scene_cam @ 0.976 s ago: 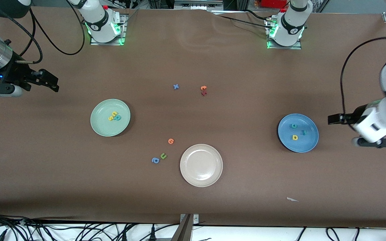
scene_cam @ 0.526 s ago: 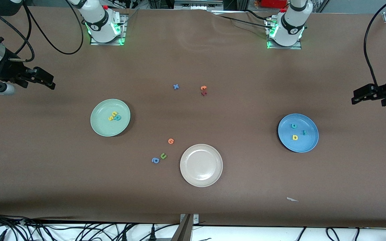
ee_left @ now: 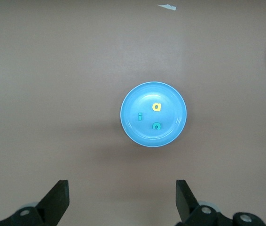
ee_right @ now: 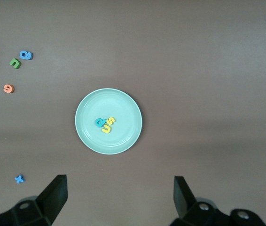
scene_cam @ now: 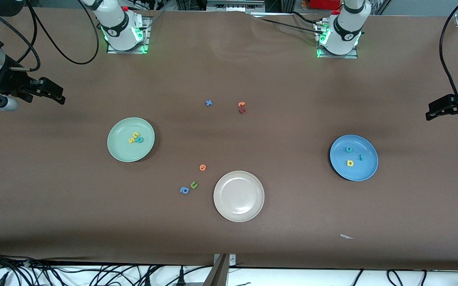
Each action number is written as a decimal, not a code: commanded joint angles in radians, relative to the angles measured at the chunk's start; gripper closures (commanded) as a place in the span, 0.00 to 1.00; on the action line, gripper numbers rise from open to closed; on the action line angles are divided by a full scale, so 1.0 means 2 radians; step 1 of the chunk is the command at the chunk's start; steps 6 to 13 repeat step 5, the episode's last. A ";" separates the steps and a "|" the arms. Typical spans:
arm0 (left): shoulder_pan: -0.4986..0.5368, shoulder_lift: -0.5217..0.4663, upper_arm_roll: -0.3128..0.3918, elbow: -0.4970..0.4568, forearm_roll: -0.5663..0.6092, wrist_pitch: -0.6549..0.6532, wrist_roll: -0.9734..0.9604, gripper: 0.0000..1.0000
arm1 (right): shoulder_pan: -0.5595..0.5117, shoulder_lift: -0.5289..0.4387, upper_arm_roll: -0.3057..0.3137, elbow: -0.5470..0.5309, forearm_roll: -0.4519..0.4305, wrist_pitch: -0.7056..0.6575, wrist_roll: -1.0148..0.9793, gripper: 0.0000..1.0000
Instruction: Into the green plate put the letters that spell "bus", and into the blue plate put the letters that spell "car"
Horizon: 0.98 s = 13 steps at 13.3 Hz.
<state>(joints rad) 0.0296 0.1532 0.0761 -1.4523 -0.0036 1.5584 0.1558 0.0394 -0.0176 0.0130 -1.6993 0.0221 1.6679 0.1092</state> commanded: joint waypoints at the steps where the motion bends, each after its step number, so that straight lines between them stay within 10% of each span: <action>1: 0.003 -0.010 -0.002 -0.007 -0.014 0.003 0.016 0.00 | -0.005 -0.006 0.003 0.004 0.001 -0.009 -0.008 0.00; 13: 0.000 -0.010 -0.004 -0.007 -0.015 0.004 0.015 0.00 | -0.005 -0.005 0.003 0.007 0.001 -0.009 -0.008 0.00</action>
